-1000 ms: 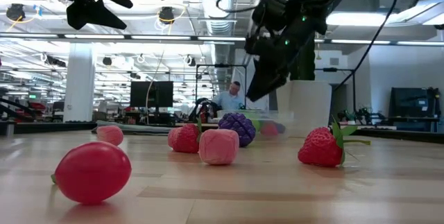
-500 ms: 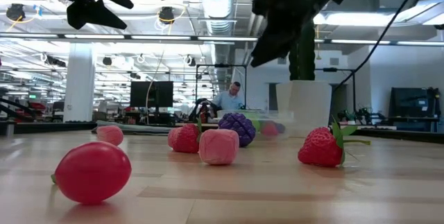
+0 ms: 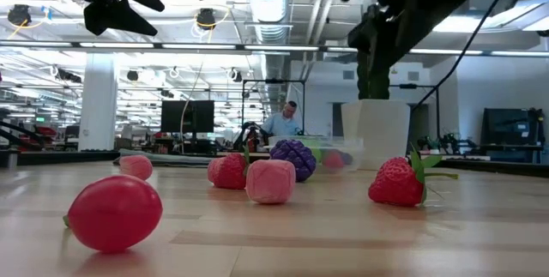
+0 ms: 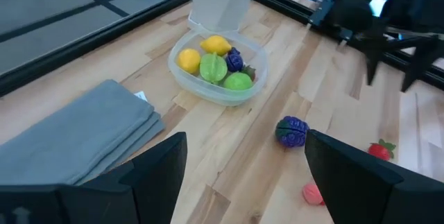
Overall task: Pick and placing Produce into tupperware
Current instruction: Put the right strawberry into the transparent bin
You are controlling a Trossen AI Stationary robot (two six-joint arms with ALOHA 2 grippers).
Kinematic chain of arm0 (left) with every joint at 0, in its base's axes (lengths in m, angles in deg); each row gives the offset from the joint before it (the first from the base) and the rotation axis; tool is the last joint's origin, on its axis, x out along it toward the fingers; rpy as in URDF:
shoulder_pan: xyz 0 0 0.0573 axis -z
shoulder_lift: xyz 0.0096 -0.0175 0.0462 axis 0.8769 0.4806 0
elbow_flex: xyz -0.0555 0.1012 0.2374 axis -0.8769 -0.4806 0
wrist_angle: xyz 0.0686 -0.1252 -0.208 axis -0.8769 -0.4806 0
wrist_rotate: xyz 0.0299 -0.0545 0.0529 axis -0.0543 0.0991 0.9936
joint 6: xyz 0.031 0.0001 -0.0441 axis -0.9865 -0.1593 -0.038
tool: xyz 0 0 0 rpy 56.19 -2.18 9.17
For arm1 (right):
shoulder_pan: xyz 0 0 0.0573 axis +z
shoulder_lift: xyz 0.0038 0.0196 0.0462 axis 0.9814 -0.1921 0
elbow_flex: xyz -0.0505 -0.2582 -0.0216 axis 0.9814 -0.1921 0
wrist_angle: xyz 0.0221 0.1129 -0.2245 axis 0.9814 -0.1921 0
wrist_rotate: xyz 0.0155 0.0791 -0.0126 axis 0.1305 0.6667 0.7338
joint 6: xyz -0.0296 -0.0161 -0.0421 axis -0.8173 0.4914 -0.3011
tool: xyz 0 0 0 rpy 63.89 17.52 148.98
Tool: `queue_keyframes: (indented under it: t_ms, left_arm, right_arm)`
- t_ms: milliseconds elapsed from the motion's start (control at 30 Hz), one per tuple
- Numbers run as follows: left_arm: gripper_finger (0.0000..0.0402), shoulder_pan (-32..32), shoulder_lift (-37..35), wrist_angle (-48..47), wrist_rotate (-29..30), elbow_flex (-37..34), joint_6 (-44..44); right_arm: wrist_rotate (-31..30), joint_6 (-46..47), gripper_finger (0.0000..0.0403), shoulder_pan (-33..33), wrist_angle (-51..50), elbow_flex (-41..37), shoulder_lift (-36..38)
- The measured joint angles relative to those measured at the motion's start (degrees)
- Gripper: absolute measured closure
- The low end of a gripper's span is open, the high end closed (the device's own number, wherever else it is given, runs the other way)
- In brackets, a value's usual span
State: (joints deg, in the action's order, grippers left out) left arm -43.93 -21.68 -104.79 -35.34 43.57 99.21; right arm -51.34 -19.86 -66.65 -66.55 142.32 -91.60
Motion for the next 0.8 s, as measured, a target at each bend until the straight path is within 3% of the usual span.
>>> queue_keyframes:
  t_ms: [233, 433, 800]
  left_arm:
    - [0.0120, -0.02, 0.00, -0.02, 1.59, 0.00, -1.21]
    - [0.0120, -0.01, 0.02, -0.28, 1.54, 0.00, -1.30]
    - [0.0120, -0.01, 3.13, -1.41, -1.58, -0.08, -1.05]
  right_arm:
    - [-7.80, 0.64, 0.0168, 5.81, 4.13, 0.00, -2.61]
    - [-7.16, 3.48, 0.0168, 8.02, 6.31, -0.35, -6.20]
    - [-6.48, 17.80, 0.0168, 11.16, 13.45, -0.01, -10.87]
